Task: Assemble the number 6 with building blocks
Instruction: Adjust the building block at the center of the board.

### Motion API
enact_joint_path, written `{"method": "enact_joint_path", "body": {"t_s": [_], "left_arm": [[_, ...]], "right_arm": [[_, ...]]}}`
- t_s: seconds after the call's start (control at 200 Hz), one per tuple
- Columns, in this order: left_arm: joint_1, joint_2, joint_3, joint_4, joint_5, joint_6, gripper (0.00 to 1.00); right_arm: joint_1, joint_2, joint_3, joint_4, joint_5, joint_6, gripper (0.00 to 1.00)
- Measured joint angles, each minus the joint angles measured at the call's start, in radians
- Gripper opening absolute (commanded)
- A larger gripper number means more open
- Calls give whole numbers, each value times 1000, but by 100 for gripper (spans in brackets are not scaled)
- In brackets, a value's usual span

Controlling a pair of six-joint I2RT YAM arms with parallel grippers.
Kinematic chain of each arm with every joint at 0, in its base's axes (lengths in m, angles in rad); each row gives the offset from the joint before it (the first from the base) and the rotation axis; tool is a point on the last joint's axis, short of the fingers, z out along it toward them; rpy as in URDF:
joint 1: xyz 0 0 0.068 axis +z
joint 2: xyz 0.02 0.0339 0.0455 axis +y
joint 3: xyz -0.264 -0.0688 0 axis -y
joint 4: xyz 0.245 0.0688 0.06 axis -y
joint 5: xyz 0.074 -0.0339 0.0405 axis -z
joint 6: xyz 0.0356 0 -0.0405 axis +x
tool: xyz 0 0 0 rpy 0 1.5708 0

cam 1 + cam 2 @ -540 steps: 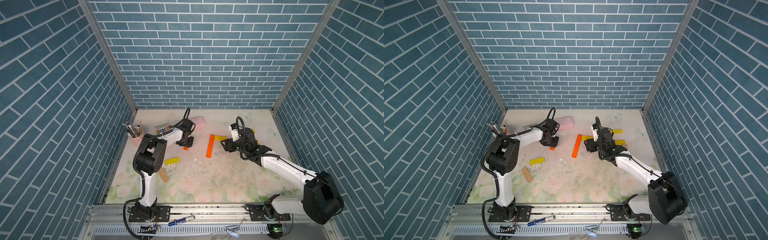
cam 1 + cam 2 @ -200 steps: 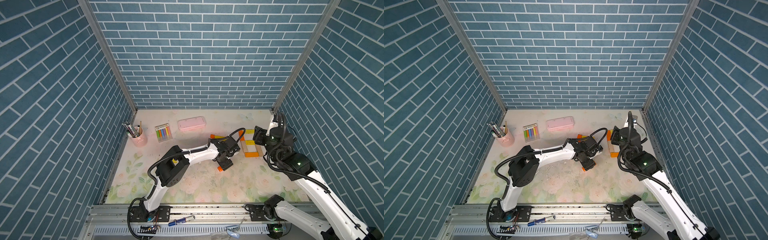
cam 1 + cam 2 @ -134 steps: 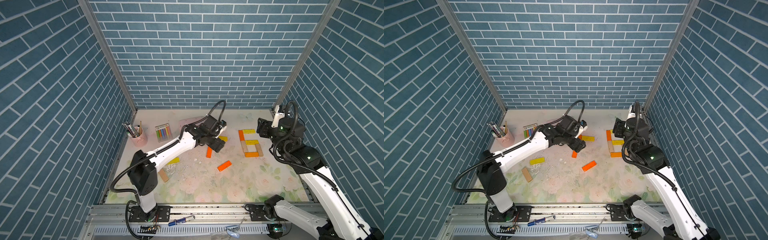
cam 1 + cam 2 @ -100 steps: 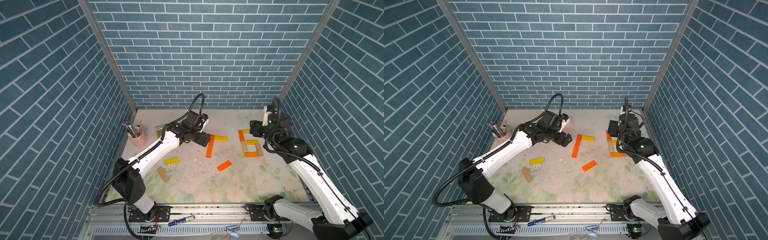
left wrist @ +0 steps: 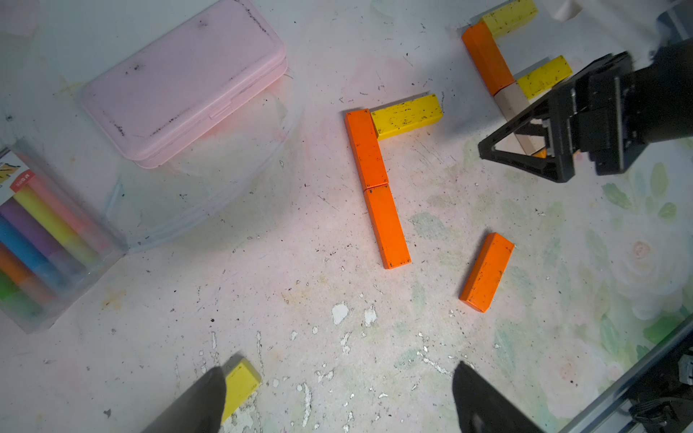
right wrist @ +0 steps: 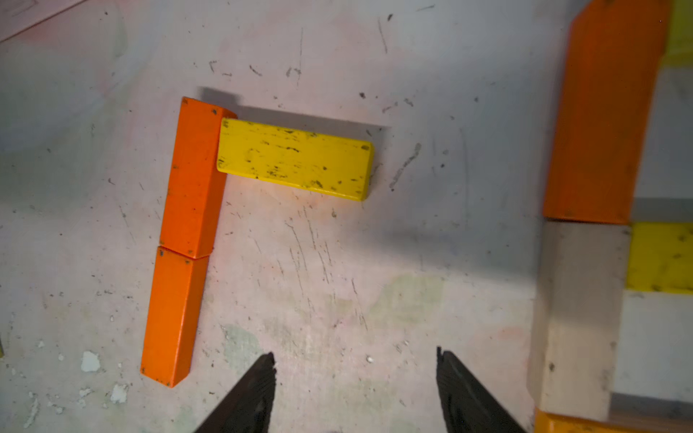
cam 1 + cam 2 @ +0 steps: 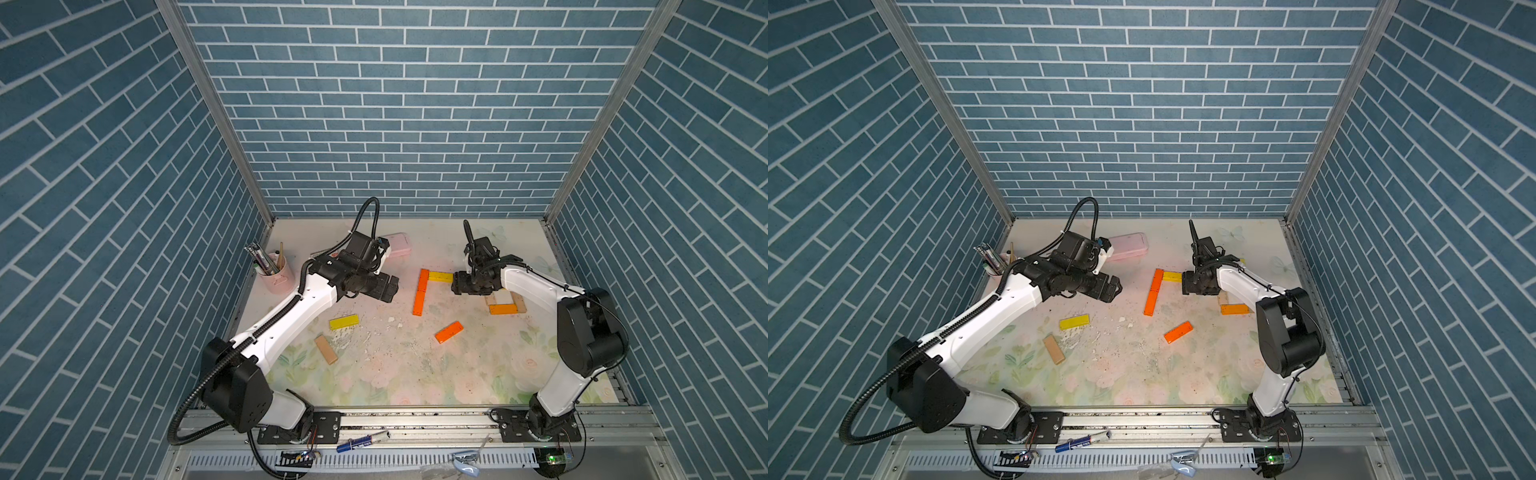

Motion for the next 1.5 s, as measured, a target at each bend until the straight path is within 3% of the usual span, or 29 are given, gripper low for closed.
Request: {"method": "enact_joint_path", "body": {"t_s": [0.125,0.19,0.625,1.5], "left_arm": [[26,-1,0,12,29,-5,95],[34,-3,0,19,39,-6,94],[49,-45,-7,45,95,-14,94],[52,-72,-23,82,142,-39,93]], "right_arm": [[19,70,57,31,-22,46,25],[34,103,81,42,-29,73,19],[98,265,195,56,-38,122,12],[113,334,262,73,-8,145,11]]}}
